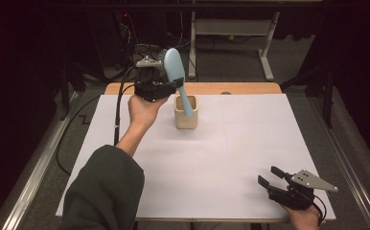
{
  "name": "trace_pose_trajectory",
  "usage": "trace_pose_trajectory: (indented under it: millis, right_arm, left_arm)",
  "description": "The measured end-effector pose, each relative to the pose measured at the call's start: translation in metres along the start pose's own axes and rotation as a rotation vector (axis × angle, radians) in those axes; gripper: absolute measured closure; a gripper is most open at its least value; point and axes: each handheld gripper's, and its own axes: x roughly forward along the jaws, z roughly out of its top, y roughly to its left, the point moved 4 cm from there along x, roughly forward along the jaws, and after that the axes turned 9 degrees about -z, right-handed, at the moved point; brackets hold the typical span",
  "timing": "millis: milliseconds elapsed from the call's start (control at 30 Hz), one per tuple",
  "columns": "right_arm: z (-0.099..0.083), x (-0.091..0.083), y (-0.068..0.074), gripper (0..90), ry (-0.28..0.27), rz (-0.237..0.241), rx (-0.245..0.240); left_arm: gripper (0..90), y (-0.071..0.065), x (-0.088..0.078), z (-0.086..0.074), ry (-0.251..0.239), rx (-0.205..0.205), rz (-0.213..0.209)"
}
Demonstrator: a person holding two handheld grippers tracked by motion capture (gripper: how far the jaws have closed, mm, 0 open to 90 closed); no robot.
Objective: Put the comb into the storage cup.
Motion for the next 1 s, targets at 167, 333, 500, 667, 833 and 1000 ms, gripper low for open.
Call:
trace_pose_trajectory:
  millis: [167,333,500,667,833,1000]
  right_arm:
    - [0.000,0.001,-0.002,36.0,0.001,-0.003,0.003]
    - [0.000,0.001,-0.002,36.0,-0.001,-0.002,0.004]
    - [0.000,0.001,-0.002,36.0,0.001,0.003,0.002]
    - [0.000,0.001,-0.001,36.0,0.000,0.002,0.004]
    - [0.000,0.001,-0.001,36.0,-0.001,0.005,0.001]
    - [0.000,0.001,-0.001,36.0,-0.002,0.007,-0.002]
  left_arm:
    - [54.7,0.004,0.004,0.004,-0.006,-0.008,0.015]
    - [54.7,0.010,0.010,0.005,-0.001,-0.010,0.046]
    - [54.7,0.017,0.014,0.005,-0.006,-0.021,0.070]
    - [54.6,0.023,0.019,0.003,-0.001,-0.025,0.089]
    - [54.5,0.028,0.023,0.001,-0.004,-0.034,0.104]
    - [54.5,0.031,0.027,0.000,0.000,-0.036,0.122]
